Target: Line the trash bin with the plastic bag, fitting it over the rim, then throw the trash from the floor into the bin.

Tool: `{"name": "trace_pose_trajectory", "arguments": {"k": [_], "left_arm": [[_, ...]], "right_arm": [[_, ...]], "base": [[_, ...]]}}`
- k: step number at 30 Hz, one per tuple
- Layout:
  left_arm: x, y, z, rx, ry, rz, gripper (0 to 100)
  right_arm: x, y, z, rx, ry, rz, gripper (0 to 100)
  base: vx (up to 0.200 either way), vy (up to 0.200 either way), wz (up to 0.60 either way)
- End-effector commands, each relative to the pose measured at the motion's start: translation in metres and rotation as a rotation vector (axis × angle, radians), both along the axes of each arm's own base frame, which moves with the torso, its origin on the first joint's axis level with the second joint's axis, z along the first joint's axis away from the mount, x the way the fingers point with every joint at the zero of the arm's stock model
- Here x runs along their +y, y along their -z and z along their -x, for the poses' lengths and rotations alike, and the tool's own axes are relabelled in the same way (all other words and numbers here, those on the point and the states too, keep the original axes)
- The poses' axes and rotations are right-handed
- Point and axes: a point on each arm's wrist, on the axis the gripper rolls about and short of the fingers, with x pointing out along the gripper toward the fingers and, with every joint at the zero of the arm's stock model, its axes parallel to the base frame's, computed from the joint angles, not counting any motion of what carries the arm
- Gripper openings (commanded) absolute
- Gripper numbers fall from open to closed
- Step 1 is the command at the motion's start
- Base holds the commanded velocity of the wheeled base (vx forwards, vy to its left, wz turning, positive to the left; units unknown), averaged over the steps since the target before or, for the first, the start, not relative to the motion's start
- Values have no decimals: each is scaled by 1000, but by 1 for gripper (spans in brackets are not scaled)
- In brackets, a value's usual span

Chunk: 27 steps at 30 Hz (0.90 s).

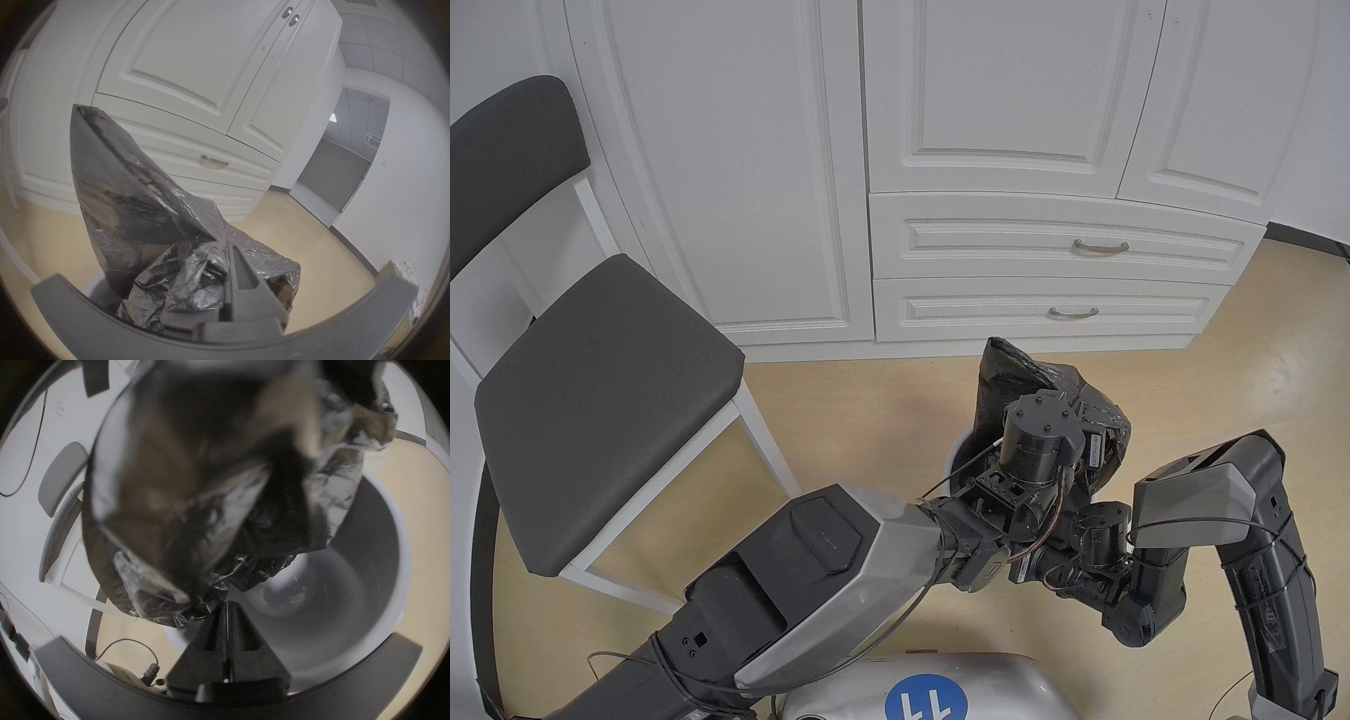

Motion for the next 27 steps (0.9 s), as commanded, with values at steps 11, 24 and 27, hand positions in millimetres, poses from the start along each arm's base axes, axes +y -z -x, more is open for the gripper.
{"name": "trace_pose_trajectory", "arguments": {"k": [11, 24, 27], "left_arm": [[13, 37, -19, 22, -34, -14, 0], [16, -14, -17, -33, -31, 54, 0], [14, -8, -16, -27, -26, 47, 0]], "right_arm": [[-14, -47, 14, -37, -75, -70, 0], [-32, -88, 28, -83, -133, -114, 0], [-27, -89, 34, -72, -165, -119, 0]], "base": [[0, 0, 0], [0, 0, 0], [0, 0, 0]]}}
